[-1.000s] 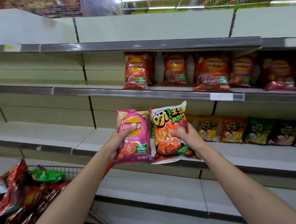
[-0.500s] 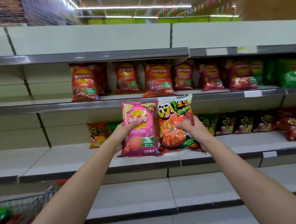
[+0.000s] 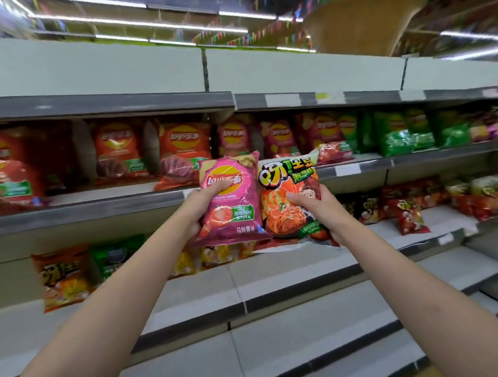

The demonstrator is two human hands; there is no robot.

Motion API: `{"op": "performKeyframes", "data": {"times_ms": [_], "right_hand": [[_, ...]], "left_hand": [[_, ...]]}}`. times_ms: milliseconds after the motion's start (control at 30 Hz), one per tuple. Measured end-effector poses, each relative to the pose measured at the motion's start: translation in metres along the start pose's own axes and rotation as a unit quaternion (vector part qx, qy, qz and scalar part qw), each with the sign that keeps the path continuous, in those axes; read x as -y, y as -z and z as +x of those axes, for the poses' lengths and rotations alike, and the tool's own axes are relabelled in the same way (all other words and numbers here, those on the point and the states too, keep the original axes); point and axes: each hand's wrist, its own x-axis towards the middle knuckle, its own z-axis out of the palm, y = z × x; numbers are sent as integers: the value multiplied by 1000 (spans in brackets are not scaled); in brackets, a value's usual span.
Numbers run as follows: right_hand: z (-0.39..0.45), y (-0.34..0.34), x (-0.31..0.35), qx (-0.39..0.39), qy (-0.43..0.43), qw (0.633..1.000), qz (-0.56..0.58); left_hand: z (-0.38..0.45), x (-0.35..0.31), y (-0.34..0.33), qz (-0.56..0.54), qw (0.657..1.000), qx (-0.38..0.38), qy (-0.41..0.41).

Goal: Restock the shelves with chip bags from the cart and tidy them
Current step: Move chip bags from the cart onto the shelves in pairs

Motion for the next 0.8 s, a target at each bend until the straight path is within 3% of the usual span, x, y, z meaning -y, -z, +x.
{"op": "performKeyframes", "data": {"times_ms": [333, 800], "right_hand": [[124, 52, 16, -41, 32, 997, -49], [201, 76, 5, 42, 5, 997, -69]], "left_hand": [[118, -51, -43, -30, 996, -67, -41], [216, -61, -55, 31, 986, -161, -25]]}}
